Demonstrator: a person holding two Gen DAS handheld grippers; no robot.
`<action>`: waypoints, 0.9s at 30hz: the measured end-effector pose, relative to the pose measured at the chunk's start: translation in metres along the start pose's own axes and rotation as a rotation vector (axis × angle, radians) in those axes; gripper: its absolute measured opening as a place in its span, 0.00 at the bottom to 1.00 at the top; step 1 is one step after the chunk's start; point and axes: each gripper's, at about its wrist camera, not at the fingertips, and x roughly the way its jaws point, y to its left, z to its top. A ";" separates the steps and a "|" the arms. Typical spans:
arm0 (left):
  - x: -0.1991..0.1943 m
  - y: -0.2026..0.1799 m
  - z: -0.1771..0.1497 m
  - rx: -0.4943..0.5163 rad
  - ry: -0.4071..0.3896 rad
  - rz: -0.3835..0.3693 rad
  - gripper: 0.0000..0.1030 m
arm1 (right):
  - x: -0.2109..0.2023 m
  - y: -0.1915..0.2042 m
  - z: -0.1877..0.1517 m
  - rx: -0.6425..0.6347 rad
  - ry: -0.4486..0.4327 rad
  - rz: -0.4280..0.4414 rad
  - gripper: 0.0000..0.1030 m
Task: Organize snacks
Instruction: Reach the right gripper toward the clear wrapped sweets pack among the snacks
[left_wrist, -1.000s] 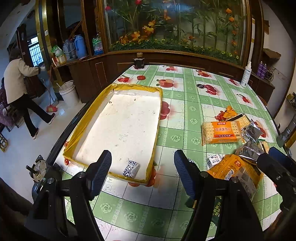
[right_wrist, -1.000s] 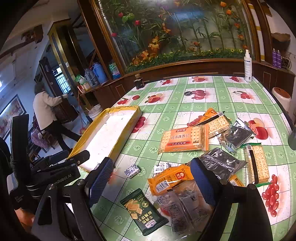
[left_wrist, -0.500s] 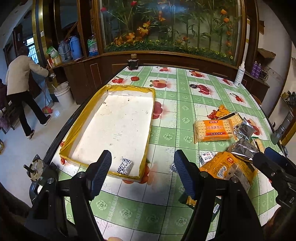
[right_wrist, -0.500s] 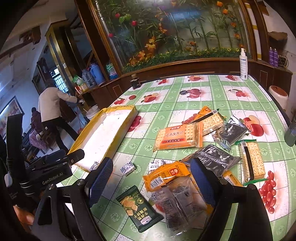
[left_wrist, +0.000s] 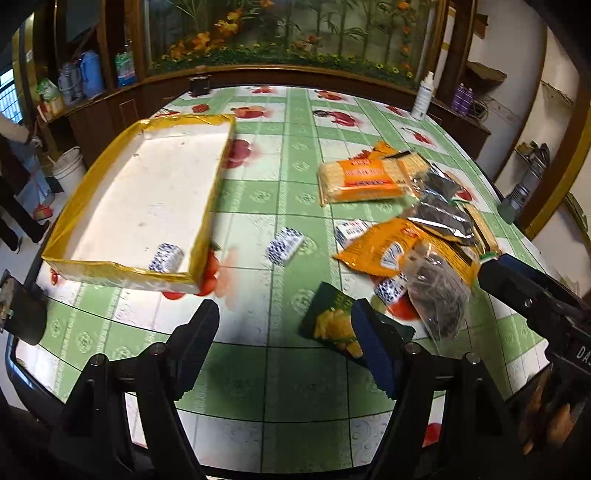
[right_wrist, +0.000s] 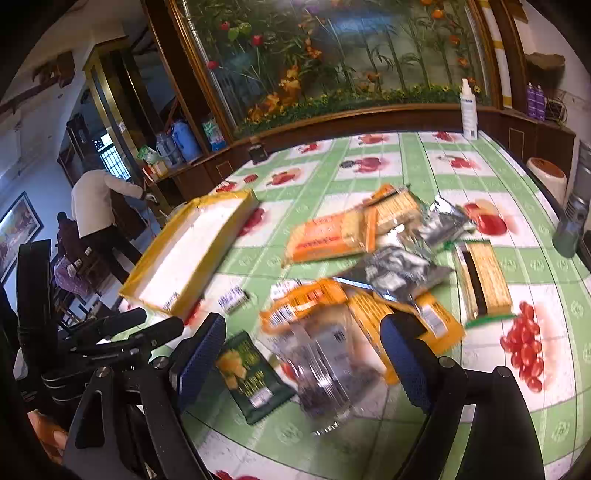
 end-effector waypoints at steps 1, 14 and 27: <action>0.000 -0.006 -0.004 0.008 0.011 -0.006 0.72 | 0.001 -0.003 -0.004 -0.004 -0.008 -0.005 0.85; 0.045 -0.029 -0.007 0.014 0.136 0.090 0.72 | 0.005 -0.027 -0.022 0.042 0.019 -0.005 0.85; 0.061 -0.031 -0.009 0.019 0.127 0.154 0.73 | 0.018 -0.025 -0.032 0.023 0.049 0.024 0.85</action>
